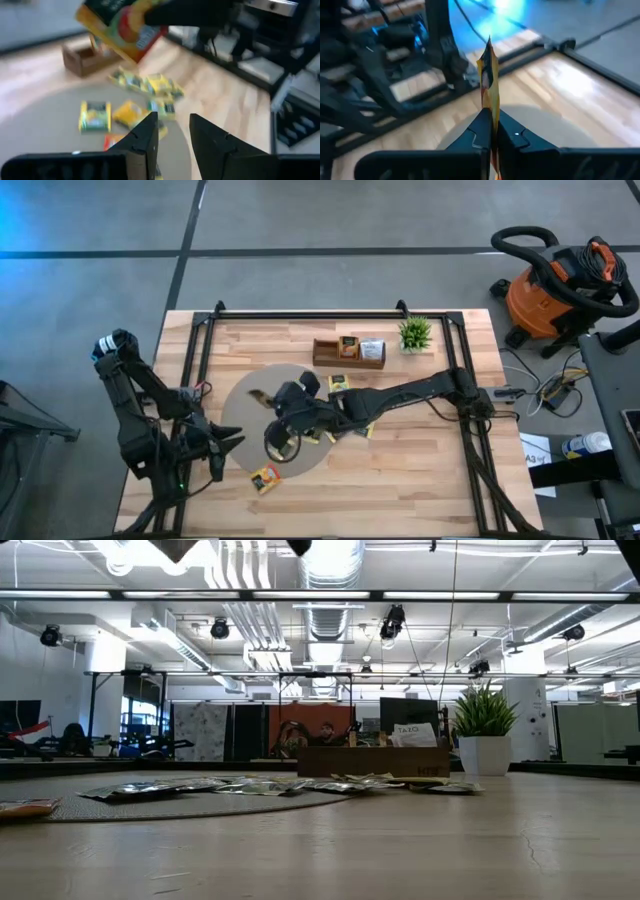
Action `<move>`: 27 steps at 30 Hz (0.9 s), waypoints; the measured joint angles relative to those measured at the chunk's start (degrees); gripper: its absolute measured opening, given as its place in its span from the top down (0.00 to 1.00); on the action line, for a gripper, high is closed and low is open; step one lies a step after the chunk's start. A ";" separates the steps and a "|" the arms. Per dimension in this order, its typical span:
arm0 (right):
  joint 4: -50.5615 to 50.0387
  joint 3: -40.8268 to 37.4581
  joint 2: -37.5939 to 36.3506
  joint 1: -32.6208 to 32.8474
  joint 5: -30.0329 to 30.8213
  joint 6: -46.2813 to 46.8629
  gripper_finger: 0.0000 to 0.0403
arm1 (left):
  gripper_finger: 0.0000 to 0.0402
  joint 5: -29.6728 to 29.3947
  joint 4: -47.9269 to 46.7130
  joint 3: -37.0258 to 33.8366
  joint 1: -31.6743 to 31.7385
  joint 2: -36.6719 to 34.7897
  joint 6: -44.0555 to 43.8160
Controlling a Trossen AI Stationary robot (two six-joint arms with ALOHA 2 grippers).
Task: Pick & Place Tea
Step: Put the red tea sachet into the middle compartment of the wooden organizer
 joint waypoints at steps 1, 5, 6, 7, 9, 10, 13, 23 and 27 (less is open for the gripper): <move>0.88 0.00 -0.51 0.01 -0.72 -0.87 0.98 | 0.74 -2.26 -0.01 -0.43 0.50 -0.08 -0.06; 2.16 0.07 -2.51 0.49 -5.11 -1.06 0.98 | 0.74 -10.49 -0.70 -1.96 3.52 -1.30 -2.38; 1.68 0.07 -2.82 0.81 -5.17 -0.45 0.98 | 0.74 -11.71 -0.70 -2.23 4.43 -1.70 -2.95; 1.32 0.07 -3.06 1.24 -4.63 0.04 0.98 | 0.74 -12.43 -0.76 -2.33 5.17 -2.03 -3.29; 0.92 0.04 -3.50 2.08 -2.98 0.23 0.98 | 0.74 -14.17 -0.46 -2.33 6.18 -2.69 -3.26; 1.09 0.04 -3.74 2.49 -2.18 -0.79 0.98 | 0.74 -15.16 -0.40 -2.33 6.36 -3.04 -2.88; 0.93 0.04 -4.74 3.29 0.88 -3.96 0.98 | 0.74 -16.78 -0.38 -2.33 6.37 -4.03 -1.71; -2.90 0.00 -9.18 3.54 7.46 -7.41 0.98 | 0.76 -18.17 7.56 -2.33 7.22 -5.96 4.97; -10.18 0.07 -11.97 3.35 14.78 -3.87 0.98 | 0.76 -13.58 17.55 -2.31 15.59 -4.93 12.42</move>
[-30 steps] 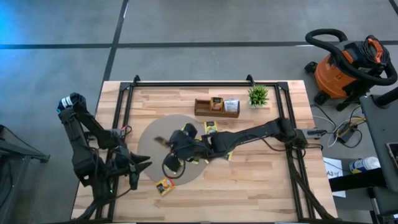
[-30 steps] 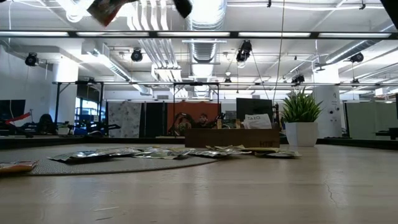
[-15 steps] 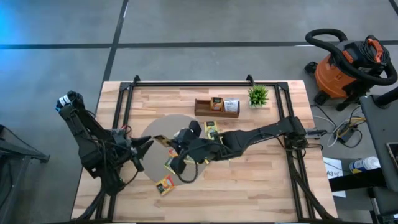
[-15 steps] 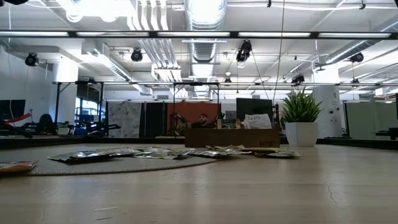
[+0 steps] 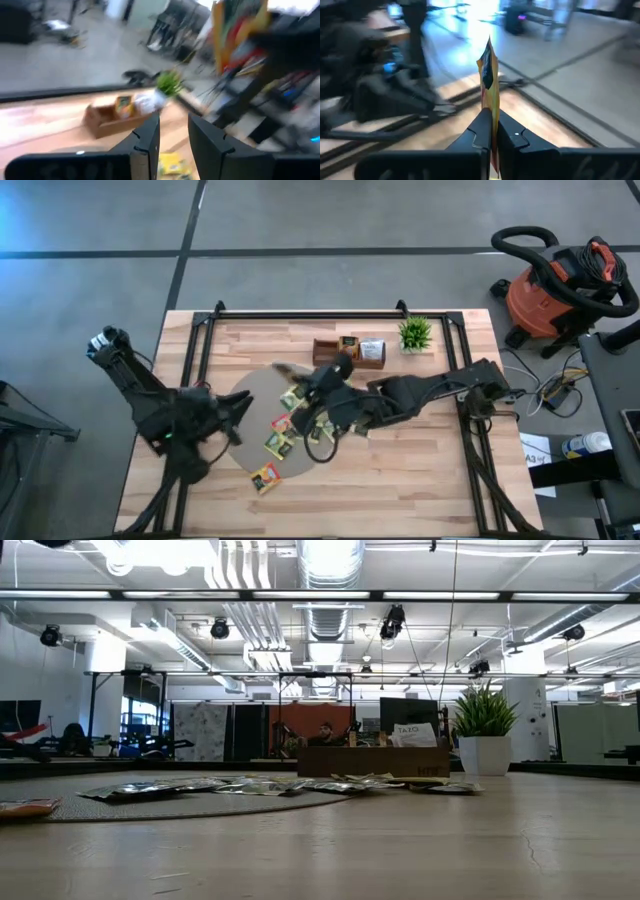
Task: Pick & Place Tea
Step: Put the red tea sachet into the middle compartment of the wooden organizer
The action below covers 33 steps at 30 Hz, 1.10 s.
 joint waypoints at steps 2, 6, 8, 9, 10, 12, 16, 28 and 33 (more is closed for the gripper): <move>-6.32 -0.02 -1.45 -0.22 1.87 3.63 0.98 | 0.76 8.81 4.31 0.00 6.33 1.46 7.21; -20.58 -0.02 -3.81 -0.41 2.07 12.63 0.98 | 0.76 34.05 12.99 -0.18 18.68 5.43 23.22; -28.08 0.00 -4.40 -0.33 2.07 17.80 0.98 | 0.76 40.40 21.93 -0.76 21.63 6.27 32.33; -32.02 -0.08 -4.71 -0.04 2.07 20.65 0.98 | 0.76 43.19 27.45 -1.21 22.31 6.28 37.73; -35.23 -0.34 -4.89 0.39 2.15 23.26 0.98 | 0.76 45.78 33.91 -1.76 23.15 6.09 42.74; -40.64 -1.13 -5.74 1.85 3.70 28.89 0.98 | 0.76 51.54 45.81 -3.06 24.61 5.15 51.86; -49.09 -2.40 -8.36 6.41 9.54 40.41 0.98 | 0.76 60.17 58.67 -5.04 28.15 1.77 61.75; -38.44 -15.39 -19.94 10.34 14.23 34.30 0.98 | 0.76 84.90 75.57 -12.77 47.72 1.05 51.09; -20.21 -27.58 -25.82 6.32 4.27 23.30 0.98 | 0.76 81.54 75.70 -14.80 51.66 0.79 49.26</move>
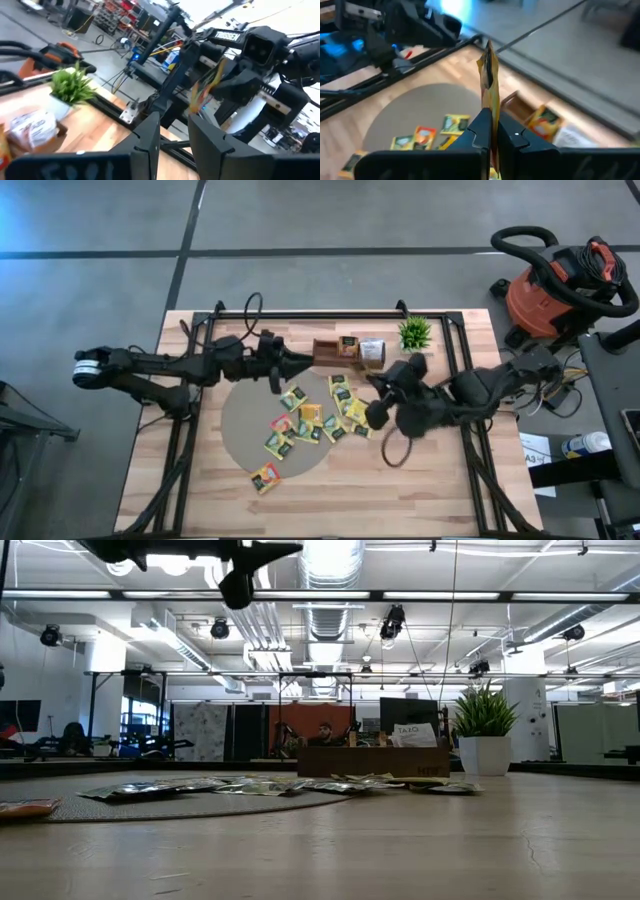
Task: Pick & Place Tea
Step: Put the red tea sachet into the middle compartment of the wooden organizer
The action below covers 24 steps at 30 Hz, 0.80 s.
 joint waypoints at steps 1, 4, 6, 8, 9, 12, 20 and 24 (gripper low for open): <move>4.36 -3.12 -0.92 -1.38 -2.50 -1.52 0.98 | 0.76 -0.01 -0.05 -0.32 0.47 0.00 -0.56; 19.15 -12.06 -3.45 -5.92 -8.93 -7.46 0.98 | 0.76 1.79 -0.08 -1.32 1.93 0.00 -0.34; 29.36 -17.52 -5.25 -9.95 -13.44 -10.81 0.98 | 0.76 4.84 -0.09 -2.08 3.34 -0.03 0.75; 39.99 -22.27 -6.66 -14.55 -17.78 -13.19 0.98 | 0.76 8.30 -0.50 -2.37 5.18 -0.03 0.99; 45.13 -24.40 -7.15 -16.70 -19.60 -14.36 0.98 | 0.76 10.11 -0.48 -2.42 6.22 -0.03 1.02; 57.75 -29.71 -7.85 -22.23 -24.84 -17.57 0.98 | 0.76 14.99 0.51 -2.45 9.53 -0.03 1.63; 76.53 -37.43 -6.36 -28.90 -32.41 -15.13 0.98 | 0.76 26.28 8.01 -2.45 19.47 0.02 -1.57; 80.32 -38.25 -6.23 -30.20 -33.57 -13.42 0.98 | 0.76 30.92 10.23 -2.45 22.11 1.05 -4.25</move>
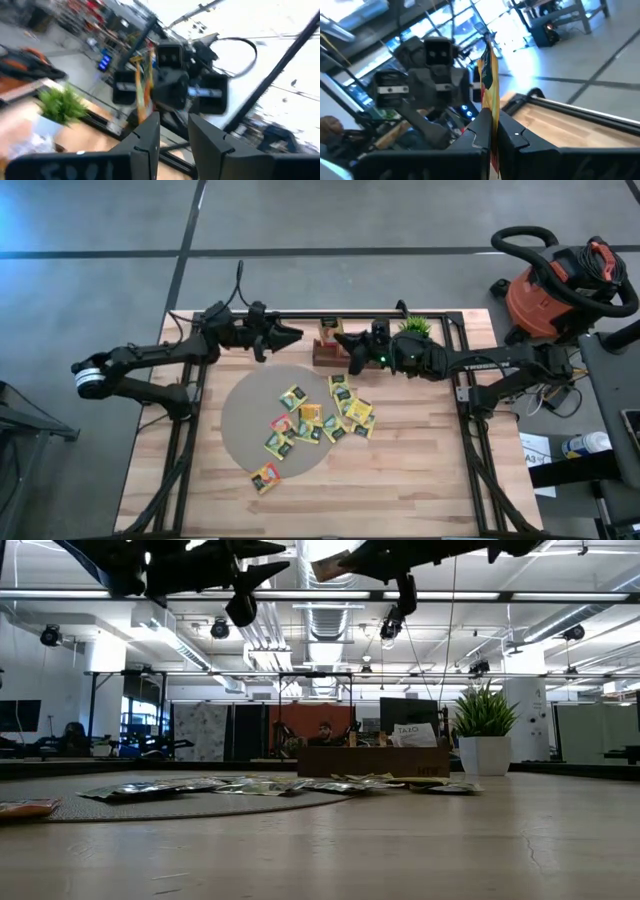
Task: Pick & Place Tea
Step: Put the red tea sachet into the middle compartment of the wooden organizer
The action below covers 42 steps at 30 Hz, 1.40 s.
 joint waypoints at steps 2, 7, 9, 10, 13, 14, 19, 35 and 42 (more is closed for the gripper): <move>0.88 0.00 0.17 -1.10 -2.45 -0.24 0.98 | 0.76 2.32 0.88 0.00 0.39 1.40 -1.82; 1.62 0.52 0.17 -3.22 -5.12 2.67 0.98 | 0.76 2.62 10.16 -0.02 0.39 5.53 -5.20; 1.49 0.59 0.18 -3.79 -5.67 4.21 0.98 | 0.76 2.47 15.93 0.00 0.59 6.97 -5.82; 1.45 0.64 0.21 -4.00 -6.29 4.90 0.98 | 0.76 1.97 17.79 0.00 0.63 7.62 -5.66; 1.63 0.96 0.21 -4.26 -7.11 5.22 0.98 | 0.76 -0.33 18.76 0.03 0.70 8.85 -3.23; 1.64 1.02 0.21 -4.26 -7.10 5.21 0.98 | 0.76 -0.48 18.46 0.14 0.71 9.25 -2.24; 1.57 1.11 0.21 -4.28 -7.23 5.15 0.98 | 0.76 -0.65 17.17 2.15 0.70 12.46 1.19; 0.49 1.11 0.21 -4.28 -7.19 2.60 0.98 | 0.76 5.25 15.30 9.54 0.70 19.13 -0.29; 0.43 1.11 0.21 -4.28 -7.16 2.38 0.98 | 0.88 5.17 12.30 9.55 0.70 18.92 1.40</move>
